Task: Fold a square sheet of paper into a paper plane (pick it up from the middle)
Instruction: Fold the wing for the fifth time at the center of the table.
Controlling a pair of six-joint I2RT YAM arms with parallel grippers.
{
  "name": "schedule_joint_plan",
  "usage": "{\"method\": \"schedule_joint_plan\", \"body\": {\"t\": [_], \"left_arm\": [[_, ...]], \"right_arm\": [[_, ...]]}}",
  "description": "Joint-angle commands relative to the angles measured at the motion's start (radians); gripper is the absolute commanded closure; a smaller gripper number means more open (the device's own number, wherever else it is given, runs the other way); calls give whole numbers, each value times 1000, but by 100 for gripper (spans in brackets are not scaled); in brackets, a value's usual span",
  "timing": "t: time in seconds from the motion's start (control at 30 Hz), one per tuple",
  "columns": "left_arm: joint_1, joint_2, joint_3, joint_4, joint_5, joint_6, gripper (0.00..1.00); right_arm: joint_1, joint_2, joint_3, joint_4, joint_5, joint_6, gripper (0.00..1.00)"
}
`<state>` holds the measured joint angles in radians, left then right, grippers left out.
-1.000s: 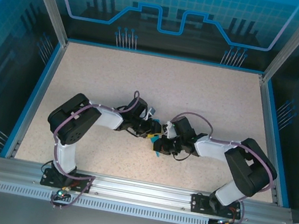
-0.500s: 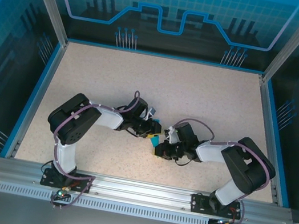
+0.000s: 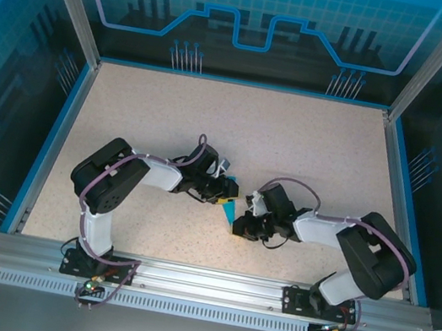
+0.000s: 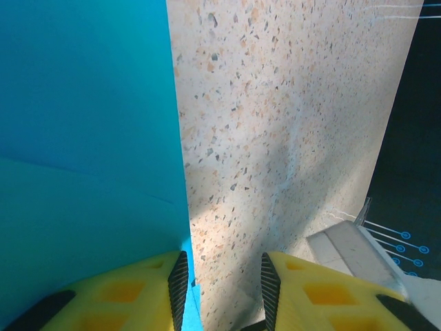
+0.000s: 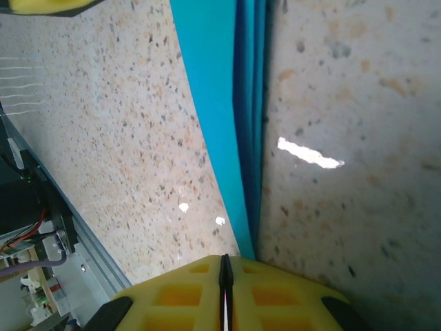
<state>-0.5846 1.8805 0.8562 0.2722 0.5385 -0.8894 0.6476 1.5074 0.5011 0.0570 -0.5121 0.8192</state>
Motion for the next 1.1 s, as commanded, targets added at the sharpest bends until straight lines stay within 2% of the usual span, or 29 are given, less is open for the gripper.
{"method": "schedule_joint_plan", "body": {"t": [0.0, 0.13, 0.4, 0.63, 0.73, 0.9, 1.07], "left_arm": [[0, 26, 10, -59, -25, 24, 62], [-3, 37, 15, -56, -26, 20, 62], [-9, 40, 24, -62, -23, 20, 62], [-8, 37, 24, -75, -23, 27, 62], [-8, 35, 21, -76, -26, 29, 62], [-9, 31, 15, -82, -30, 30, 62], [-9, 35, 18, -84, -33, 29, 62]], "right_arm": [[-7, -84, 39, -43, 29, 1, 87], [-22, -85, 75, 6, 46, 34, 85], [-22, 79, 104, 115, 69, 89, 85], [-19, 187, 75, 90, 67, 74, 86], [-19, 163, 59, 93, 47, 80, 87], [-4, 66, 65, -16, 62, 48, 86], [24, 92, 46, -38, 57, 40, 86]]}}
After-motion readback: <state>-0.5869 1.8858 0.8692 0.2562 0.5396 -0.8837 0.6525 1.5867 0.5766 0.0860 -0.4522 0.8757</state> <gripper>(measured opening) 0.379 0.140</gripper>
